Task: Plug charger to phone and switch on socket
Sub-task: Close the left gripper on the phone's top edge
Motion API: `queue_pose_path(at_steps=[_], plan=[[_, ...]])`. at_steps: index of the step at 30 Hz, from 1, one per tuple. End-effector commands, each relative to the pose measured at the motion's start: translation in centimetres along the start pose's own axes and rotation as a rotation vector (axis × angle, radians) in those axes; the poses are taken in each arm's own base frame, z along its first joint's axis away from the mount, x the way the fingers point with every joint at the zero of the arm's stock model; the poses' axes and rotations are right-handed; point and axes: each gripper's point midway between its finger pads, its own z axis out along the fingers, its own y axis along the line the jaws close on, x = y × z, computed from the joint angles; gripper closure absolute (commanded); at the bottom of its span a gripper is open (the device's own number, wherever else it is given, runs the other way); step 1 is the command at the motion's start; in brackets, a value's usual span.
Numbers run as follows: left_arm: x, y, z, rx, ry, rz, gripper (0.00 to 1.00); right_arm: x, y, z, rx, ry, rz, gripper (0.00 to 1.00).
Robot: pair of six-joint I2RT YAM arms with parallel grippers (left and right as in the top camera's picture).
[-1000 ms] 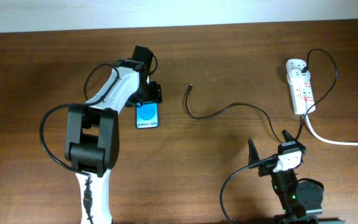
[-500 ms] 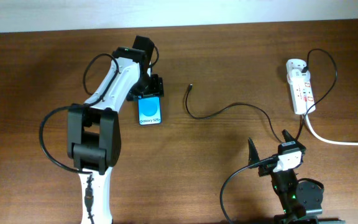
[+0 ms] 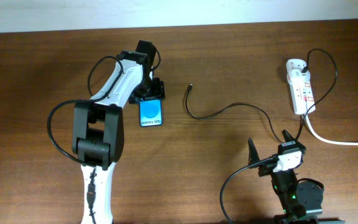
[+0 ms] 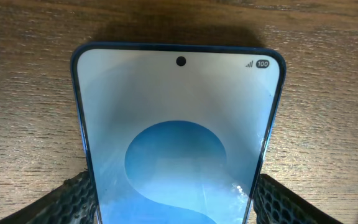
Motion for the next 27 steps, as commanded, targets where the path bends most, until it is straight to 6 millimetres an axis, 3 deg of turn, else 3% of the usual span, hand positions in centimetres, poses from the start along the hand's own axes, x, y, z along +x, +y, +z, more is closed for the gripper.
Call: queue_pose_path(at_steps=[1, 3, 4, 6, 14, 19, 24, 27], plan=[[0.3, 0.1, 0.9, -0.006, 0.017, -0.007, 0.25, 0.2, 0.0, 0.0, 0.001, 0.001, 0.004, 0.02], [0.5, 0.2, 1.1, -0.009, 0.026, -0.008, 0.16, 0.2, 0.0, 0.0, 0.001, 0.001, 0.004, 0.02], [0.7, 0.2, 1.1, -0.009, 0.032, -0.008, 0.07, 0.2, 0.0, 0.0, 0.001, 0.001, 0.004, 0.02], [1.1, 0.3, 1.2, -0.012, 0.046, -0.009, 0.02, 0.2, 0.0, 0.0, 0.001, 0.001, 0.004, 0.02], [3.0, 1.0, 1.0, -0.037, 0.126, -0.013, 0.02, 0.2, 0.0, 0.0, 0.001, 0.001, 0.004, 0.02], [2.6, 1.5, 1.0, -0.041, 0.115, -0.024, 0.00, 0.2, 0.0, 0.0, 0.001, 0.001, 0.004, 0.02], [3.4, 2.8, 0.8, -0.087, 0.147, -0.170, 0.01, 0.2, 0.0, 0.0, 0.001, 0.001, 0.004, 0.01], [4.2, 1.9, 0.7, -0.055, 0.182, -0.177, 0.01, 0.2, 0.0, 0.0, 0.001, 0.001, 0.004, 0.02]])
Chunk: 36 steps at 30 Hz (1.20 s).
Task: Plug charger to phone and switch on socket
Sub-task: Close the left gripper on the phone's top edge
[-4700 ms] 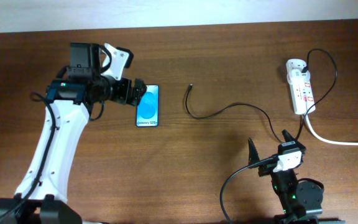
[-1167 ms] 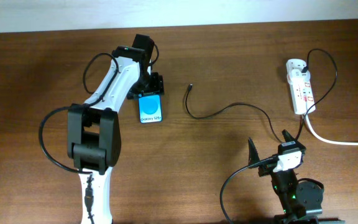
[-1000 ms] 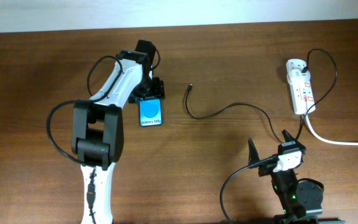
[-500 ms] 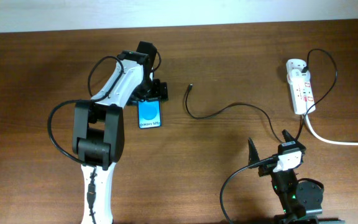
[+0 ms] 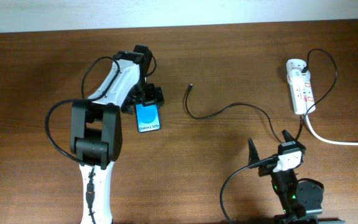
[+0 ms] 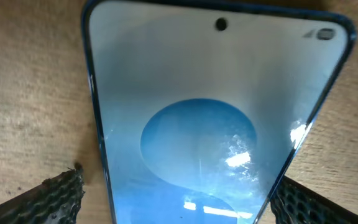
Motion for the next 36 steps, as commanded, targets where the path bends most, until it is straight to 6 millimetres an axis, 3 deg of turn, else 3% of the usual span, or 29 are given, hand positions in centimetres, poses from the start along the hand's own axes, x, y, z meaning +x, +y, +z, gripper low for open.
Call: queue_pose_path(at_steps=[1, 10, 12, 21, 25, 31, 36], plan=[[0.8, -0.5, 1.0, 0.004, 0.038, -0.033, 0.01, 0.2, 0.0, 0.0, 0.001, 0.002, 0.004, 0.02], [2.3, -0.8, 2.4, -0.034, 0.060, 0.054, 0.00, 0.2, 0.0, 0.0, 0.001, 0.002, 0.004, 0.02], [1.7, -0.4, 2.7, -0.056, 0.032, 0.057, 0.00, 0.2, 0.0, 0.0, 0.001, 0.002, 0.004, 0.02], [0.6, -1.2, 2.7, -0.030, -0.019, 0.061, 0.22, 0.2, 0.0, 0.0, 0.002, 0.002, 0.004, 0.02], [0.0, -1.6, 2.4, -0.013, -0.037, 0.060, 0.25, 0.2, 0.0, 0.0, 0.001, 0.002, 0.004, 0.02], [-2.3, -2.9, -2.1, 0.027, -0.113, 0.060, 0.27, 0.2, 0.0, 0.0, 0.001, 0.002, 0.004, 0.02], [-3.6, -3.8, -5.7, 0.060, -0.171, 0.062, 0.44, 0.2, 0.0, 0.0, 0.001, 0.002, 0.004, 0.02]])
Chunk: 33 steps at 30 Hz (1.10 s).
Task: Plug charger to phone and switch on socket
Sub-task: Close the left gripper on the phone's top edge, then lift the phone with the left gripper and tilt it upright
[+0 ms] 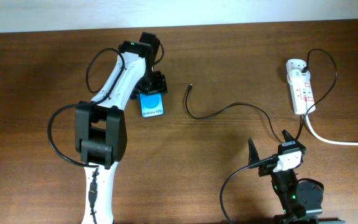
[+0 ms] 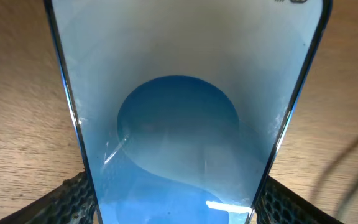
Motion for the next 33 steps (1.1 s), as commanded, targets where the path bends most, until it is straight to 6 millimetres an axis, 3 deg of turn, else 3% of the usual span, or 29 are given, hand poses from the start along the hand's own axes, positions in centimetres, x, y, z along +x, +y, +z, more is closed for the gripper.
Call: queue_pose_path(at_steps=[1, 3, 4, 5, 6, 16, 22, 28, 33], plan=[[-1.2, -0.9, -2.0, 0.042, -0.042, 0.009, 0.51, 0.2, 0.0, 0.0, 0.001, 0.001, 0.003, 0.02], [-1.0, -1.1, -2.0, 0.062, -0.031, 0.007, 0.66, 0.2, 0.0, 0.0, 0.001, 0.001, 0.003, 0.02], [-0.9, -1.2, -2.0, 0.073, -0.024, 0.006, 0.76, 0.2, 0.0, 0.0, 0.001, 0.001, 0.003, 0.02], [-0.9, -1.3, -2.0, 0.080, -0.020, 0.005, 0.94, 0.2, 0.0, 0.0, 0.001, 0.001, 0.003, 0.02], [-0.8, -1.4, -2.0, 0.088, -0.015, 0.001, 1.00, 0.2, 0.0, 0.0, 0.001, 0.001, 0.003, 0.01], [0.1, -4.1, -3.9, 0.441, 0.160, -0.169, 1.00, 0.2, 0.0, 0.0, 0.001, 0.001, 0.003, 0.02], [0.9, -7.2, -8.6, 0.839, 0.327, -0.200, 1.00, 0.2, 0.0, 0.0, 0.001, 0.001, 0.003, 0.02], [3.5, -6.9, -9.4, 0.727, 0.643, -0.648, 1.00, 0.2, 0.0, 0.0, 0.001, 0.001, 0.003, 0.02], [4.7, -8.2, -12.0, 0.828, 0.801, -0.686, 1.00, 0.2, 0.0, 0.0, 0.001, 0.001, 0.003, 0.02]])
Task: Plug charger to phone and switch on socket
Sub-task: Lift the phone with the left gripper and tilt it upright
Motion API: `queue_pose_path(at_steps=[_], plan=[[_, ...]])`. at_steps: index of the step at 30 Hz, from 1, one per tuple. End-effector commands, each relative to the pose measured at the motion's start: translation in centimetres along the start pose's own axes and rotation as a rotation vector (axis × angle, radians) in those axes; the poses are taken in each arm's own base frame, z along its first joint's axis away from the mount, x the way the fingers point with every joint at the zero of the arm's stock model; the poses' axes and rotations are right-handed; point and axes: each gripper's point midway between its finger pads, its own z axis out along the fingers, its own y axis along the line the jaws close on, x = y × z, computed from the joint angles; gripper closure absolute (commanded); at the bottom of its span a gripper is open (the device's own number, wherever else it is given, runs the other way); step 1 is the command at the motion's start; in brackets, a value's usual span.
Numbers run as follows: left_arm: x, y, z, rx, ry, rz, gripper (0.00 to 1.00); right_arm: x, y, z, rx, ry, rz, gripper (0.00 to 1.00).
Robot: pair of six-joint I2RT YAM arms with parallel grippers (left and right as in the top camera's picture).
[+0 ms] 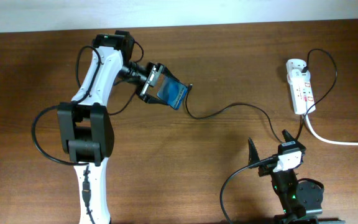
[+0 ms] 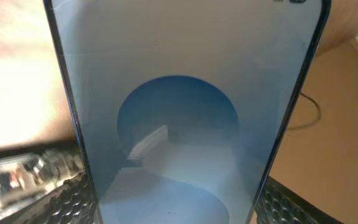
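Note:
My left gripper [image 1: 154, 87] is shut on the blue phone [image 1: 170, 93], holding it off the table and turned on its side, its free end pointing right. That end sits just left of the black charger cable's loose plug [image 1: 190, 86]. In the left wrist view the phone [image 2: 179, 112] fills the frame between my two mesh pads [image 2: 278, 202]. The cable [image 1: 229, 109] runs right to the white power strip [image 1: 299, 85] at the far right. My right gripper [image 1: 269, 146] stands open at the near edge, holding nothing.
A thick white cord [image 1: 340, 140] leaves the power strip towards the right edge. The brown wooden table [image 1: 42, 155] lies bare at the left and the middle front.
The left arm has swung its wrist round: the phone, then hanging screen-up just left of the plug, is now lifted, tilted and pointing right at the plug. The right arm has not moved.
The phone lay flat on the table with my left gripper at its far end. Then the gripper stood closed on it, slightly tilted. Later it was held nearer the cable plug, and now it is raised and turned towards the plug.

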Motion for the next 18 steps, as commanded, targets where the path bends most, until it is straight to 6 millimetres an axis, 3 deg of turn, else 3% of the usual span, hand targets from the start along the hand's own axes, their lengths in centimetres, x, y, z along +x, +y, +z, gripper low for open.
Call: queue_pose_path(at_steps=[1, 6, 11, 15, 18], plan=[[3.4, -2.2, -0.8, 0.115, 0.170, -0.072, 1.00, 0.2, 0.0, 0.0, 0.001, 0.001, 0.004, 0.02], [5.6, -3.3, -1.4, 0.187, 0.294, -0.108, 1.00, 0.2, 0.0, 0.0, 0.001, 0.001, 0.004, 0.02], [5.7, -3.3, -1.2, 0.180, 0.292, -0.105, 1.00, 0.2, 0.0, 0.0, 0.001, 0.001, 0.004, 0.02], [2.8, -0.7, -0.3, 0.032, 0.109, -0.150, 1.00, 0.2, 0.0, 0.0, 0.001, 0.001, 0.004, 0.02], [-1.8, 3.3, -0.6, -0.173, -0.192, -0.284, 1.00, 0.2, 0.0, 0.0, 0.001, 0.001, 0.004, 0.02]])
